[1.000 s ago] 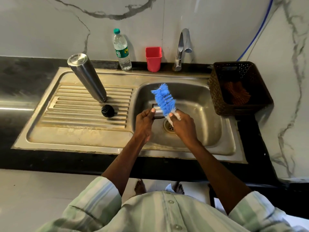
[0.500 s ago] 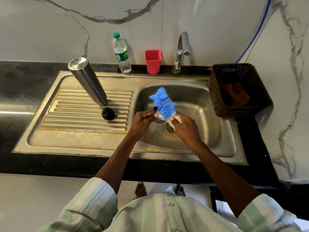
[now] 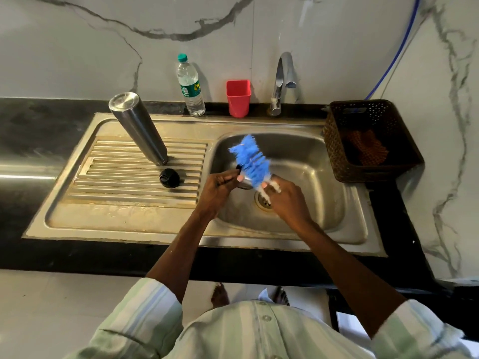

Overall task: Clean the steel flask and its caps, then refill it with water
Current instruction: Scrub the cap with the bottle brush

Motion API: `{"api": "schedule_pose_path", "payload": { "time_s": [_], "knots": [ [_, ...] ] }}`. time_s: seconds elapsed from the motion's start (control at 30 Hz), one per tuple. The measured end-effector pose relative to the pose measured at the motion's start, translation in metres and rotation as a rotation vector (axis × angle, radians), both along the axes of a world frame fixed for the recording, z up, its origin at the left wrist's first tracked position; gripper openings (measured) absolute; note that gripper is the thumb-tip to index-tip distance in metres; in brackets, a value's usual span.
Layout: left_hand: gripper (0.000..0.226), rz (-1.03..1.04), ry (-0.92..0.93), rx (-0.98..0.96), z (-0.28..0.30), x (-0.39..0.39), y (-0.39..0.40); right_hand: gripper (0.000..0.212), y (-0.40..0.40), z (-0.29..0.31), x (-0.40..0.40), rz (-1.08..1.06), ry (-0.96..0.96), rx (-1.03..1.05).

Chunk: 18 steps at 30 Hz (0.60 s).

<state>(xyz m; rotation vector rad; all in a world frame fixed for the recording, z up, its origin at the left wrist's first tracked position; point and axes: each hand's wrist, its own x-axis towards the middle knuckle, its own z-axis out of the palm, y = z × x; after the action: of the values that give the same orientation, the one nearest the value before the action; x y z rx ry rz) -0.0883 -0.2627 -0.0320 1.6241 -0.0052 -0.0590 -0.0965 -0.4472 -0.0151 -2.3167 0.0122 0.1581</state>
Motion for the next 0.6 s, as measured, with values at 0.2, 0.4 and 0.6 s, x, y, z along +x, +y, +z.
{"api": "schedule_pose_path", "payload": {
  "time_s": [0.2, 0.4, 0.6],
  "knots": [
    [0.025, 0.024, 0.009, -0.037, 0.002, 0.000, 0.002, 0.033, 0.011, 0.009, -0.007, 0.051, -0.039, 0.022],
    [0.025, -0.002, 0.025, -0.064, -0.006, -0.002, 0.000, 0.030, 0.012, 0.010, 0.009, -0.006, 0.016, 0.065],
    [0.023, 0.031, 0.068, -0.112, -0.010, -0.001, 0.001, 0.031, 0.013, 0.006, 0.009, -0.032, 0.019, 0.020]
  ]
}}
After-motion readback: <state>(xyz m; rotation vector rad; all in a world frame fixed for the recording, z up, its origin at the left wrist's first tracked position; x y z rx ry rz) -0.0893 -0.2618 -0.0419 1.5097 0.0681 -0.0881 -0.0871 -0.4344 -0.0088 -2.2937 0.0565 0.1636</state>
